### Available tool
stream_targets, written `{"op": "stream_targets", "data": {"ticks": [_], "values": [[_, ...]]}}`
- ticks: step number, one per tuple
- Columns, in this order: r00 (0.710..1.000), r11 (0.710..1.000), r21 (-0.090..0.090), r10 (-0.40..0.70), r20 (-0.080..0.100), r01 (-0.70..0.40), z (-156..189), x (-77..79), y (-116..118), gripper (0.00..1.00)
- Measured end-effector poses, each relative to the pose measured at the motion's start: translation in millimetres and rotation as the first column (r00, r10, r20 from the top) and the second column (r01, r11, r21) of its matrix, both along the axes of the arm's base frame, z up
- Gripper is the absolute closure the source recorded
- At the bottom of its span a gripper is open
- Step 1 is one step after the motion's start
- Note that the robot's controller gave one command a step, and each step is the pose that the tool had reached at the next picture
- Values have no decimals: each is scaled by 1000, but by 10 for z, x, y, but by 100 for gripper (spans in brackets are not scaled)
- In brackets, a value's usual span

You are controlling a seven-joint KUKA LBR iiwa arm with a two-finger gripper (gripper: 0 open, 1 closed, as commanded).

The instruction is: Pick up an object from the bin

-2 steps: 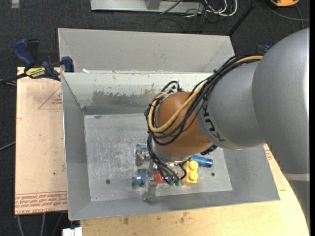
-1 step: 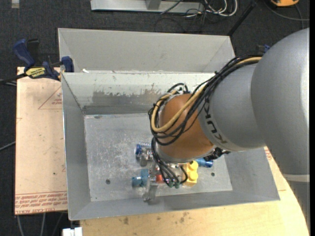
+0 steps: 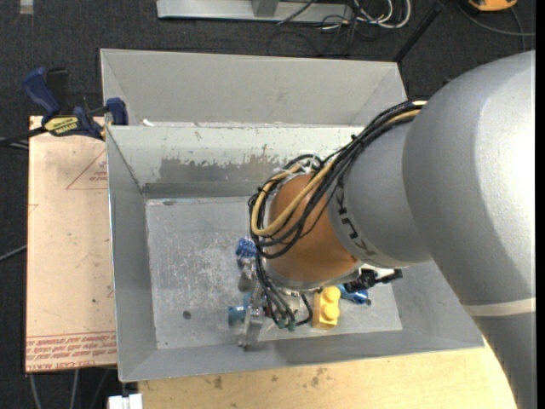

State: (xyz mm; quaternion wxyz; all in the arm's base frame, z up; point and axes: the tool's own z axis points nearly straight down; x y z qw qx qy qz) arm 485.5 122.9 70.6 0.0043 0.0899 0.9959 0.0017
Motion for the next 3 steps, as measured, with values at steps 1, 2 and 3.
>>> {"op": "stream_targets", "data": {"ticks": [1, 2, 3], "values": [[1000, 1000, 2, -2, 3, 2, 4, 13, 1, 0], [1000, 1000, 2, -1, 0, 1, -1, 2, 2, 100], [1000, 1000, -1, -3, -9, 3, 8, 0, 2, 100]]}}
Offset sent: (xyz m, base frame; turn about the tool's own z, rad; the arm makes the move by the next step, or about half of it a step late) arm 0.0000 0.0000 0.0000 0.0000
